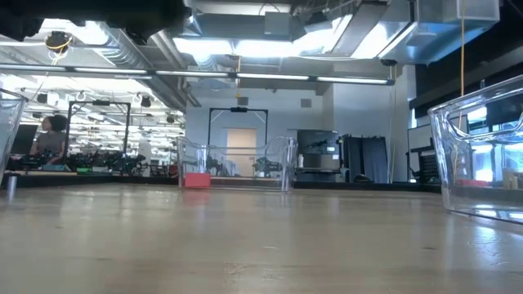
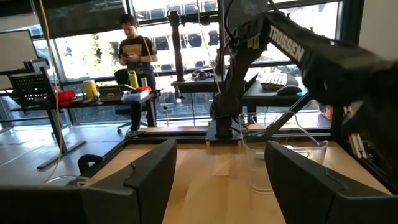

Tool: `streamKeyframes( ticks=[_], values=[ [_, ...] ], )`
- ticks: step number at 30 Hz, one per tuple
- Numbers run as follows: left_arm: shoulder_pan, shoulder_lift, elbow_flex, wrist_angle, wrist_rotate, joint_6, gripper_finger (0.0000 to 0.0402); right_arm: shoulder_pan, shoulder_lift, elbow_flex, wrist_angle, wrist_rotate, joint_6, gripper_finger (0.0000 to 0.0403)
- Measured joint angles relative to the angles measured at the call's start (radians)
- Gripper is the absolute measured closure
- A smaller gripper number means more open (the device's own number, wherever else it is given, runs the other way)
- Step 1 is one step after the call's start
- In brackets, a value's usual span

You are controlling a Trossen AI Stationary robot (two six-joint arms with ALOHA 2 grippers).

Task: Sort & place blocks by color
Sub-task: Put the blue block into the bottom right transparent bin

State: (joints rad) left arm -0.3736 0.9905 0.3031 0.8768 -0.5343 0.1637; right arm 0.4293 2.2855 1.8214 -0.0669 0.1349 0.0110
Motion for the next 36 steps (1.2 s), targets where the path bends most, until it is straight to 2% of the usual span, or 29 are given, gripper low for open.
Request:
streamKeyframes(
  ticks=[8, 10, 18, 25, 30, 36],
  values=[
    [0.0, 0.0, 0.0, -0.005, 0.001, -0.03, 0.0166, -0.018, 0.15, 0.003, 0.25, 0.001, 0.061, 0.0374],
    [0.0, 0.0, 0.0, -0.005, 0.001, -0.03, 0.0166, -0.021, 0.179, 0.003, 0.303, -0.01, 0.063, 0.0394],
    [0.0, 0.0, 0.0, 0.0, 0.0, -0.026, 0.0166, -0.033, 0.246, 0.003, 0.367, -0.039, 0.141, 0.04],
    [0.0, 0.0, 0.0, 0.0, 0.0, -0.024, 0.0166, -0.035, 0.259, 0.003, 0.354, -0.039, 0.158, 0.0401],
    [0.0, 0.0, 0.0, -0.001, 0.0, -0.029, 0.0166, -0.039, 0.241, 0.006, 0.26, 0.024, 0.087, 0.0401],
    [-0.001, 0.0, 0.0, -0.02, 0.0, -0.051, 0.0166, -0.061, 0.171, 0.008, -0.004, 0.146, 0.033, 0.0401]
  ],
)
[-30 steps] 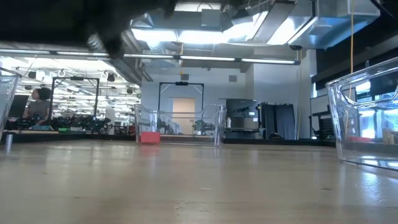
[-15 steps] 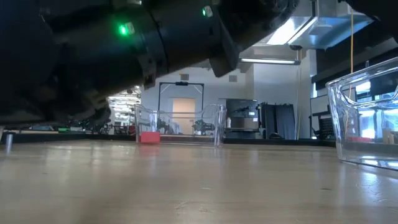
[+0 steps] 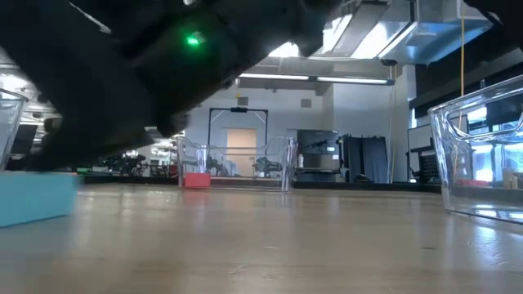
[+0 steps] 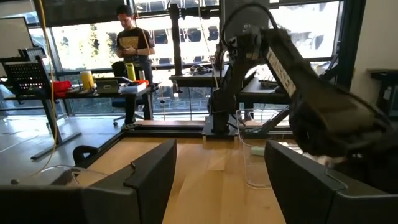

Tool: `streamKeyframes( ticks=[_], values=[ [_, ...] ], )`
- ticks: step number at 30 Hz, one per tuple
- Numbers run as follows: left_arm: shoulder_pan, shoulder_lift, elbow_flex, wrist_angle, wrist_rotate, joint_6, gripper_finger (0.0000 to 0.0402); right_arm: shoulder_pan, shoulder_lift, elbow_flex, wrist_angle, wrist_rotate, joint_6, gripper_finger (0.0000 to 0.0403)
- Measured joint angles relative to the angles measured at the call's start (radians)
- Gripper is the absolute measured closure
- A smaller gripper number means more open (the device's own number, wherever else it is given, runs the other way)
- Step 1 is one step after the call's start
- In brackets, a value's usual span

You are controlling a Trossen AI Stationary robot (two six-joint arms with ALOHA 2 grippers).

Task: Sort & place blocks by color
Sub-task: Put the blue block into the bottom right transparent bin

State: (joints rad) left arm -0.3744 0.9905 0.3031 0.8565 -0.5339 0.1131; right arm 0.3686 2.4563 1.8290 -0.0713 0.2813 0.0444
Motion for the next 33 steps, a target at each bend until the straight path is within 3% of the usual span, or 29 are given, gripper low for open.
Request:
streamKeyframes(
  ticks=[9, 16, 25, 30, 33],
  values=[
    [-0.002, 0.0, 0.0, -0.006, 0.0, -0.002, 0.0166, -0.038, -0.1, -0.006, -0.447, 0.113, -0.022, 0.0401],
    [-0.002, 0.0, 0.0, -0.006, 0.0, -0.002, 0.0166, -0.056, -0.206, -0.128, -0.642, 0.193, 0.029, 0.0401],
    [-0.002, 0.0, 0.0, 0.001, 0.0, 0.001, 0.0166, -0.06, -0.499, -0.41, -0.615, 0.177, 0.081, 0.0401],
    [-0.002, 0.0, 0.0, 0.013, 0.0, 0.002, 0.0166, -0.084, -0.58, -0.391, -0.691, 0.105, 0.011, 0.0392],
    [-0.001, 0.0, 0.0, 0.013, 0.0, 0.002, 0.0166, -0.115, -0.587, -0.335, -0.778, 0.016, 0.003, 0.0351]
  ],
)
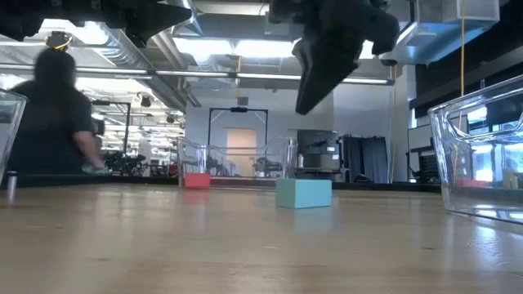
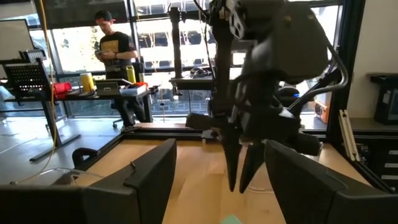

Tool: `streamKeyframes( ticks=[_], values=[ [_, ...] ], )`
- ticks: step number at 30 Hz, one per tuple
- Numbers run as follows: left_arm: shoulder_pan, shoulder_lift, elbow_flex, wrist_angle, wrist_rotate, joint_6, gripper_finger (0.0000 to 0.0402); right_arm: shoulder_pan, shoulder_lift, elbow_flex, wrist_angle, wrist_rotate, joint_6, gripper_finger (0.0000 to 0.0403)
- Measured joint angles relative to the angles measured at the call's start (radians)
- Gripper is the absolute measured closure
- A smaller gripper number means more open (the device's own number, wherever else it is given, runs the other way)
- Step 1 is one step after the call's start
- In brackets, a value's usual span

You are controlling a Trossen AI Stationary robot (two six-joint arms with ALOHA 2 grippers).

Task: Sort & place blocks by color
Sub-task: Put the blue block into the bottom right transparent bin

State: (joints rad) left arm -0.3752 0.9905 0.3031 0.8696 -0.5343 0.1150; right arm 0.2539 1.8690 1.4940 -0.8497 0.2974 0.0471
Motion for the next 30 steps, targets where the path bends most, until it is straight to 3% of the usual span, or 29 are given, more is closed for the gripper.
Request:
streamKeyframes(
  ticks=[5, 9, 13, 20, 30],
  values=[
    [0.0, 0.0, 0.0, -0.005, -0.003, 0.0, 0.0166, -0.05, 0.007, 0.006, -0.028, -0.145, -0.025, 0.0221],
    [0.0, 0.0, 0.0, -0.005, -0.003, -0.001, 0.0166, -0.058, 0.046, 0.006, -0.026, -0.163, -0.138, 0.0108],
    [0.0, 0.0, 0.0, -0.005, -0.003, -0.005, 0.0166, -0.058, 0.11, 0.006, -0.024, -0.163, -0.216, 0.0042],
    [0.0, 0.0, 0.0, -0.006, -0.003, -0.007, 0.0166, -0.058, 0.219, 0.007, 0.01, -0.139, -0.253, 0.0034],
    [0.0, 0.0, 0.0, -0.009, -0.003, -0.009, 0.0166, -0.058, 0.271, 0.012, 0.011, -0.158, -0.262, 0.0086]
  ],
)
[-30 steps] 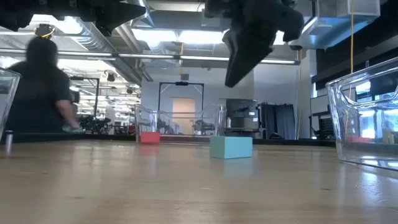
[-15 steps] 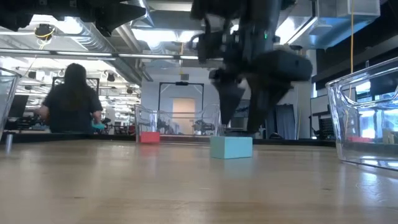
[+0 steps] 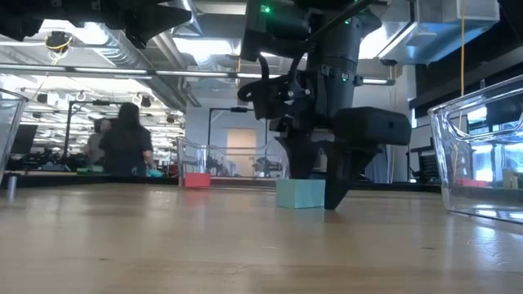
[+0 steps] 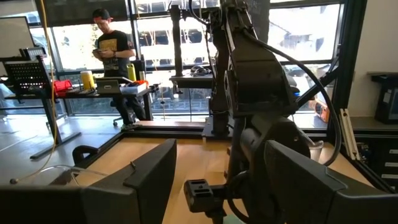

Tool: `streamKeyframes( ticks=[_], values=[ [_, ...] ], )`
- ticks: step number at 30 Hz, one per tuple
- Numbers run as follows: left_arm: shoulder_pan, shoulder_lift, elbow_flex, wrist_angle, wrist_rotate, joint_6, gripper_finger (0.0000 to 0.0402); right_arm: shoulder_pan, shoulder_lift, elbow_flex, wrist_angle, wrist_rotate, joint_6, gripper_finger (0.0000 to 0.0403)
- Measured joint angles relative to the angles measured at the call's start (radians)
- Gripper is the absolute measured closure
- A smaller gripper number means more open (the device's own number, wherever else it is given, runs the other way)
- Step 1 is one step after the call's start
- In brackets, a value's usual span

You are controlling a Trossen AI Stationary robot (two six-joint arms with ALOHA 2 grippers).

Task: Sort & place blocks by color
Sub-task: Put the blue block into the bottom right transparent bin

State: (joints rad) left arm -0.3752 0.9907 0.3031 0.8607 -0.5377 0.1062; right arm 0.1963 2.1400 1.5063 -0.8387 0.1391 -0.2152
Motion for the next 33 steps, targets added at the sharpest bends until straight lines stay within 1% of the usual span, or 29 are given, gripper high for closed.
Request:
streamKeyframes(
  ticks=[3, 6, 8, 11, 12, 16, 18, 20, 22, 24, 28, 30, 33],
  values=[
    [0.0, 0.0, 0.0, 0.0, 0.0, 0.0, 0.0166, 0.0, 0.001, -0.001, 0.0, -0.014, 0.0, 0.0111],
    [0.0, 0.0, 0.0, 0.0, 0.0, 0.0, 0.0166, 0.001, 0.002, -0.002, -0.003, -0.013, 0.0, 0.015],
    [0.0, 0.0, 0.0, 0.0, 0.0, 0.0, 0.0166, 0.002, 0.003, -0.002, -0.006, -0.021, 0.0, 0.0188],
    [0.0, 0.0, 0.0, 0.0, 0.0, -0.001, 0.0166, 0.003, 0.004, -0.002, -0.016, -0.023, 0.001, 0.0257],
    [0.0, 0.0, 0.0, 0.0, 0.0, -0.001, 0.0166, -0.001, 0.004, -0.002, -0.021, -0.023, 0.001, 0.0269],
    [-0.001, 0.0, 0.0, -0.015, 0.0, -0.024, 0.0166, -0.022, -0.013, -0.009, -0.076, -0.019, 0.033, 0.0267],
    [-0.003, 0.0, 0.0, -0.024, 0.001, -0.027, 0.0166, -0.044, -0.049, -0.046, -0.105, -0.005, 0.055, 0.0267],
    [-0.01, 0.0, 0.0, -0.035, 0.001, -0.027, 0.0166, -0.066, -0.107, -0.105, -0.14, 0.038, 0.084, 0.0267],
    [-0.017, 0.0, 0.0, -0.049, 0.004, -0.026, 0.0166, -0.085, -0.186, -0.169, -0.109, 0.095, 0.129, 0.0267],
    [-0.023, 0.0, 0.0, -0.048, 0.005, -0.027, 0.0166, -0.099, -0.287, -0.251, -0.092, 0.129, 0.178, 0.0267],
    [-0.028, 0.0, 0.0, -0.045, 0.004, -0.026, 0.0166, -0.116, -0.489, -0.435, 0.084, 0.137, 0.266, 0.0267],
    [-0.028, 0.0, 0.0, -0.045, 0.004, -0.026, 0.0166, -0.117, -0.596, -0.525, 0.219, 0.144, 0.3, 0.0267],
    [-0.026, 0.0, 0.0, -0.04, 0.001, -0.026, 0.0166, -0.11, -0.721, -0.66, 0.439, 0.173, 0.34, 0.0267]
  ],
)
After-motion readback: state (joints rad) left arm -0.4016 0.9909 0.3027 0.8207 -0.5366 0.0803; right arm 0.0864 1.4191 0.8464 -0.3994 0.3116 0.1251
